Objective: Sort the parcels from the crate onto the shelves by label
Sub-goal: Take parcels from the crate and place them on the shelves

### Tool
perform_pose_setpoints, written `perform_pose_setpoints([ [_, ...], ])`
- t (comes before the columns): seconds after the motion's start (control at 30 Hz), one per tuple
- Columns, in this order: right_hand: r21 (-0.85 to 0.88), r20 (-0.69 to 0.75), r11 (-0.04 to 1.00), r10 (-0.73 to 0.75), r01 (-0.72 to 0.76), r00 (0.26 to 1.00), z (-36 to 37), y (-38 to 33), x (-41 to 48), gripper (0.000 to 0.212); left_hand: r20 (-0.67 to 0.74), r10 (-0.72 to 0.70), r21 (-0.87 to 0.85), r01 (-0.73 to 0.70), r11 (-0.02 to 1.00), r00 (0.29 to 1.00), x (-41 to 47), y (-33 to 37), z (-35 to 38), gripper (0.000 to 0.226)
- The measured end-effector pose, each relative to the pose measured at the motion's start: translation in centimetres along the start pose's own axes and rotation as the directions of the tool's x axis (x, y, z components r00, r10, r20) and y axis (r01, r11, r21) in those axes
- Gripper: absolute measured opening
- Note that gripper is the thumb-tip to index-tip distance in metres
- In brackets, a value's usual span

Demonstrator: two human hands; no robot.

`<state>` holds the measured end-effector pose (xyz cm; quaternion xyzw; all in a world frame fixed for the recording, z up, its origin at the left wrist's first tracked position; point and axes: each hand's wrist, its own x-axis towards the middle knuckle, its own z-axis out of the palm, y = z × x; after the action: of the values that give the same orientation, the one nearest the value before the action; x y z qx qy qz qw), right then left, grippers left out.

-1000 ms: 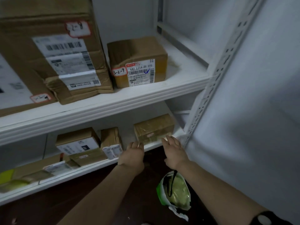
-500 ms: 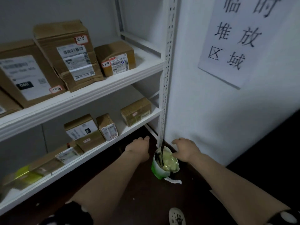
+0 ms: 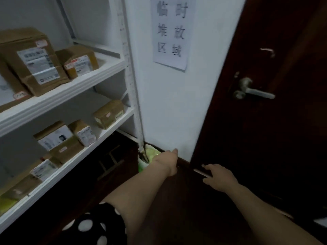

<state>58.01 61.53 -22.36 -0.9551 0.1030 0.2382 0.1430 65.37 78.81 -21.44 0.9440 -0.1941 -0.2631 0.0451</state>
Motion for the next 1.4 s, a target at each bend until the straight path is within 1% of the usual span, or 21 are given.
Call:
perform_pose_setpoints([
  [0.1, 0.081, -0.068, 0.993, 0.094, -0.088, 0.993, 0.9, 5.6, -5.8, 0.051, 0.005, 0.121, 0.065, -0.121, 0.99, 0.993, -1.3, 7.3, 1.8, 0.077],
  [0.2, 0.186, -0.1, 0.965, 0.208, -0.187, 0.973, 2.9, 13.0, -12.8, 0.049, 0.056, 0.263, 0.133, -0.268, 0.954, 0.963, -3.6, 16.8, 4.1, 0.08],
  [0.27, 0.271, -0.114, 0.923, 0.314, -0.275, 0.942, 4.8, 18.8, -18.4, 0.052, 0.097, 0.374, 0.177, -0.386, 0.905, 0.922, -6.0, 24.2, 6.5, 0.08],
  [0.33, 0.371, -0.123, 0.854, 0.434, -0.364, 0.893, 6.8, 24.6, -24.3, 0.054, 0.134, 0.488, 0.211, -0.507, 0.836, 0.862, -8.8, 31.6, 9.5, 0.08],
  [0.4, 0.477, -0.137, 0.756, 0.568, -0.448, 0.812, 8.8, 30.0, -30.6, 0.052, 0.176, 0.591, 0.249, -0.616, 0.747, 0.788, -12.0, 38.8, 12.8, 0.079],
  [0.47, 0.564, -0.15, 0.646, 0.693, -0.514, 0.705, 10.7, 34.6, -36.6, 0.049, 0.232, 0.673, 0.282, -0.711, 0.644, 0.702, -15.4, 45.2, 16.1, 0.078],
  [0.57, 0.676, -0.18, 0.502, 0.822, -0.539, 0.54, 12.8, 40.1, -44.5, 0.048, 0.303, 0.764, 0.302, -0.818, 0.49, 0.569, -20.1, 53.3, 20.5, 0.074],
  [0.7, 0.797, -0.2, 0.354, 0.919, -0.489, 0.338, 14.8, 45.1, -51.5, 0.039, 0.38, 0.811, 0.337, -0.883, 0.326, 0.444, -24.7, 61.0, 24.3, 0.074],
  [0.8, 0.868, -0.182, 0.247, 0.965, -0.431, 0.187, 16.2, 48.7, -54.9, 0.037, 0.382, 0.855, 0.326, -0.917, 0.231, 0.351, -26.6, 66.2, 26.0, 0.068],
  [0.9, 0.935, -0.063, 0.075, 0.997, -0.347, 0.045, 17.5, 52.7, -57.5, 0.042, 0.389, 0.877, 0.254, -0.948, 0.191, 0.281, -27.3, 71.5, 27.8, 0.056],
  [0.97, 0.958, 0.045, -0.052, 0.999, -0.284, -0.031, 18.6, 56.0, -58.7, 0.046, 0.392, 0.888, 0.197, -0.964, 0.176, 0.242, -27.1, 75.4, 29.4, 0.045],
  [1.03, 0.955, 0.194, -0.205, 0.979, -0.214, -0.069, 19.8, 59.2, -59.5, 0.048, 0.404, 0.89, 0.138, -0.976, 0.17, 0.213, -26.9, 79.1, 31.4, 0.042],
  [1.07, 0.943, 0.268, -0.278, 0.96, -0.18, -0.081, 20.3, 60.8, -59.7, 0.046, 0.415, 0.886, 0.114, -0.978, 0.174, 0.206, -26.8, 81.0, 32.4, 0.045],
  [1.17, 0.883, 0.435, -0.443, 0.896, -0.155, -0.084, 22.4, 65.0, -59.7, 0.043, 0.466, 0.862, 0.061, -0.979, 0.196, 0.202, -26.4, 85.9, 36.0, 0.053],
  [1.3, 0.794, 0.582, -0.584, 0.81, -0.168, -0.065, 25.8, 69.3, -59.0, 0.041, 0.578, 0.793, 0.063, -0.98, 0.188, 0.19, -25.8, 90.7, 42.0, 0.05],
  [1.4, 0.731, 0.664, -0.66, 0.747, -0.17, -0.045, 28.5, 71.6, -58.8, 0.041, 0.677, 0.716, 0.092, -0.985, 0.148, 0.171, -25.5, 92.8, 46.5, 0.05],
])
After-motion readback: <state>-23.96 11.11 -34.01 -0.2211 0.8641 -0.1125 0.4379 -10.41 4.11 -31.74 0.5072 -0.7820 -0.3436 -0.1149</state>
